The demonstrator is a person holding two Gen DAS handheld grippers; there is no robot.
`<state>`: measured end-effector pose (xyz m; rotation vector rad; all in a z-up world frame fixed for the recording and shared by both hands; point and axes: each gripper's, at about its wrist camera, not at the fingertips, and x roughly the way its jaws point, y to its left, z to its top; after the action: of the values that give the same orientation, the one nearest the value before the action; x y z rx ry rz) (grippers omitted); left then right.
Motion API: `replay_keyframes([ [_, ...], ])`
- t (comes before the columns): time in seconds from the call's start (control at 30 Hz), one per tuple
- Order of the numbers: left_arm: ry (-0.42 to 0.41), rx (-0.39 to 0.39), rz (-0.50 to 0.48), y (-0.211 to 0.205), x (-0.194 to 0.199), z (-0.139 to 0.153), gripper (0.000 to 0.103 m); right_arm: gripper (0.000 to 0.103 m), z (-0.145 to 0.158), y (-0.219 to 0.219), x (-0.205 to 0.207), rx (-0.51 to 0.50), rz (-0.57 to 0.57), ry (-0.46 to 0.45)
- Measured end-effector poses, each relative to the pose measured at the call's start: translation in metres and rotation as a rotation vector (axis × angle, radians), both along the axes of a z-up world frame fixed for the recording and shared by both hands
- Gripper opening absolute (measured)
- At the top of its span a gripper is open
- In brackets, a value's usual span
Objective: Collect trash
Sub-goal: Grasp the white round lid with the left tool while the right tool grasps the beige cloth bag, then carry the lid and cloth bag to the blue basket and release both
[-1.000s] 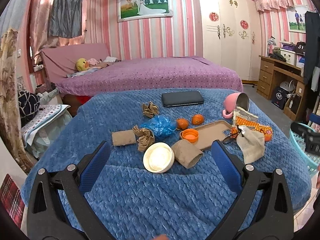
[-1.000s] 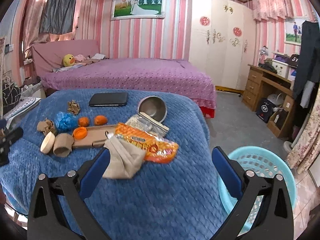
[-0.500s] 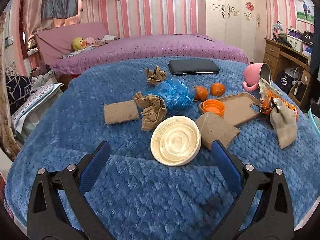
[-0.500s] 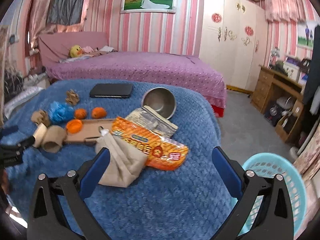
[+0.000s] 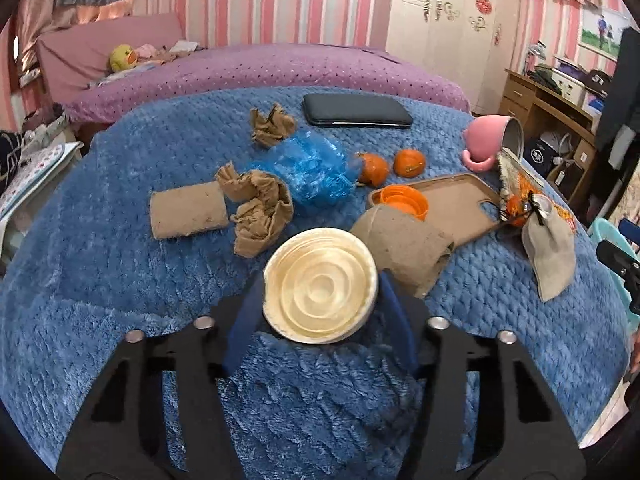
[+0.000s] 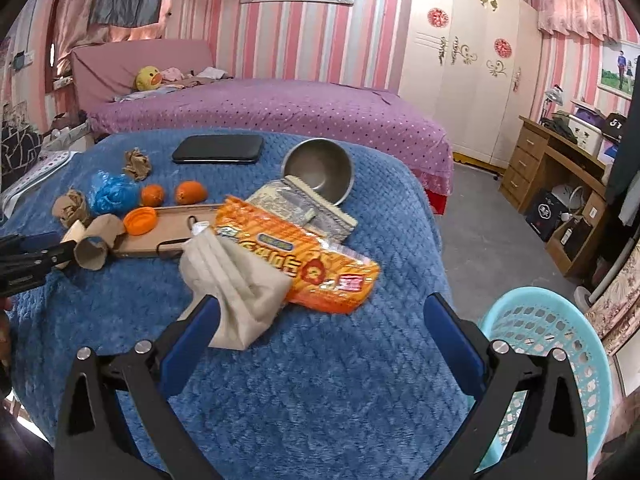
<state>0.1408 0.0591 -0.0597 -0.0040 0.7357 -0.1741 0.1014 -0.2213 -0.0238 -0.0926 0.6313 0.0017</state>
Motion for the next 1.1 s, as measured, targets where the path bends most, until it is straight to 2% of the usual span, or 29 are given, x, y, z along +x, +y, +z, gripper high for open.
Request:
replay_keyframes([
  [0.03,0.006,0.000,-0.011,-0.002,0.000,-0.001,0.031,0.099,-0.001,0.002,0.000,0.005,0.007,0.001],
  [0.13,0.004,0.024,-0.008,-0.004,-0.005,0.000,0.029,0.099,-0.004,0.011,0.002,0.030,0.028,0.011],
  [0.27,-0.020,0.058,0.014,0.001,-0.017,0.005,0.032,0.099,-0.010,0.026,0.009,0.038,0.054,0.029],
  [0.37,-0.023,0.060,0.030,0.007,-0.020,0.004,0.041,0.098,-0.018,0.036,0.019,0.022,0.065,0.053],
  [0.4,-0.020,0.057,0.031,0.009,-0.021,0.004,0.042,0.093,-0.021,0.038,0.023,0.023,0.072,0.067],
  [0.47,-0.020,0.066,0.028,0.008,-0.021,0.003,0.042,0.072,-0.028,0.039,0.031,0.037,0.090,0.106],
  [0.5,-0.021,0.073,0.026,0.007,-0.021,0.003,0.042,0.056,-0.032,0.039,0.034,0.049,0.099,0.125],
  [0.63,-0.027,0.101,0.011,0.001,-0.019,0.001,0.042,0.035,-0.028,0.039,0.030,0.077,0.136,0.102],
  [0.7,-0.029,0.104,0.008,0.000,-0.019,0.001,0.030,0.032,-0.022,0.037,0.026,0.081,0.147,0.080],
  [0.73,-0.024,0.098,-0.001,0.000,-0.019,0.001,0.014,0.032,-0.020,0.035,0.023,0.083,0.152,0.073],
  [0.77,-0.022,0.091,-0.009,-0.001,-0.019,0.002,0.011,0.032,-0.017,0.033,0.019,0.088,0.157,0.065],
  [0.83,-0.037,0.094,-0.008,-0.004,-0.022,0.004,0.006,0.032,-0.013,0.027,0.014,0.094,0.159,0.059],
  [1.1,-0.114,0.058,-0.009,-0.010,-0.043,0.025,0.003,0.032,0.000,-0.015,-0.004,0.097,0.125,0.028],
])
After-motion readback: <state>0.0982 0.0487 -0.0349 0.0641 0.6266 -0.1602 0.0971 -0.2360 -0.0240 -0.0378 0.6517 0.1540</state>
